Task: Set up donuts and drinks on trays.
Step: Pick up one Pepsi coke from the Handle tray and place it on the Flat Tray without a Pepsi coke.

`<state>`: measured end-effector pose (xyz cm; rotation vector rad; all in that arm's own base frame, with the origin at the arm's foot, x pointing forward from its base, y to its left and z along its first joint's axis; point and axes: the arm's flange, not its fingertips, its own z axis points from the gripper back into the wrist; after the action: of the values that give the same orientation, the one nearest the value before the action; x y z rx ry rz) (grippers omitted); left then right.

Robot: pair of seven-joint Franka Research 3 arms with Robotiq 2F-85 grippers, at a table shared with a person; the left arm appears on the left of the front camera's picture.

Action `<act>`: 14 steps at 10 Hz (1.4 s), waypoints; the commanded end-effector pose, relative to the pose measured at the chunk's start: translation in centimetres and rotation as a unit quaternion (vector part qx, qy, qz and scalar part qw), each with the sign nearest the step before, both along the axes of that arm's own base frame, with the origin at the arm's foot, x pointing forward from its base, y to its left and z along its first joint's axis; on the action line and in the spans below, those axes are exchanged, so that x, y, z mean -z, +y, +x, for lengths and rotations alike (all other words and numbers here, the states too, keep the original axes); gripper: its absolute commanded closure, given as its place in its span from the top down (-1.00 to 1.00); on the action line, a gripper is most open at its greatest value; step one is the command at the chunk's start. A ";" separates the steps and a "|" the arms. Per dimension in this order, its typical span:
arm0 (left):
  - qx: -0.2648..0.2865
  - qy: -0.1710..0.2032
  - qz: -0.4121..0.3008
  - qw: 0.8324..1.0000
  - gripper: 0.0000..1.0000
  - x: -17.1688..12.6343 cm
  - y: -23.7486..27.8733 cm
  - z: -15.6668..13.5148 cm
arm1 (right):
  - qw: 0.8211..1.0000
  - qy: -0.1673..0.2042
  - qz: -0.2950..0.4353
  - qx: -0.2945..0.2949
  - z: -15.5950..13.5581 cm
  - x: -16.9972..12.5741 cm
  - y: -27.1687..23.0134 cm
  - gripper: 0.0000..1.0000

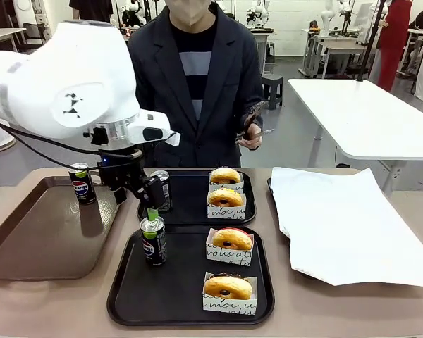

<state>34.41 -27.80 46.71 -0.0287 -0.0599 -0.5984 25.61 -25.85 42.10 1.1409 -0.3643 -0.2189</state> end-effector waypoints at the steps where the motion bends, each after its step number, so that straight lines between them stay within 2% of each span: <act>1: 0.012 0.029 -0.012 0.999 1.00 0.1 0.9 -0.6 | 1.000 -0.011 0.004 -0.001 0.1 0.0 0.0 1.00; 2: 0.028 0.044 -0.013 0.999 1.00 0.1 1.2 -0.9 | 1.000 -0.011 0.004 -0.001 0.1 0.0 0.0 1.00; 3: 0.000 0.012 -0.004 1.000 1.00 -0.1 0.3 -0.4 | 1.000 -0.011 0.004 -0.001 0.1 0.0 0.0 1.00; 9: 0.009 0.020 -0.007 1.000 1.00 -0.1 0.5 -0.5 | 1.000 -0.011 0.004 -0.001 0.1 0.0 0.0 1.00; 11: -0.069 0.015 -0.060 0.996 1.00 -1.0 8.0 0.1 | 1.000 -0.011 0.004 -0.001 0.1 0.0 0.0 1.00; 14: -0.169 0.018 -0.054 0.984 1.00 0.1 18.1 -0.1 | 1.000 -0.011 0.004 -0.001 0.1 0.0 0.0 1.00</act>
<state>35.05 -11.42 47.16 -0.1493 -0.0587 -0.2983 25.61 -25.85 42.11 1.1406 -0.3642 -0.2190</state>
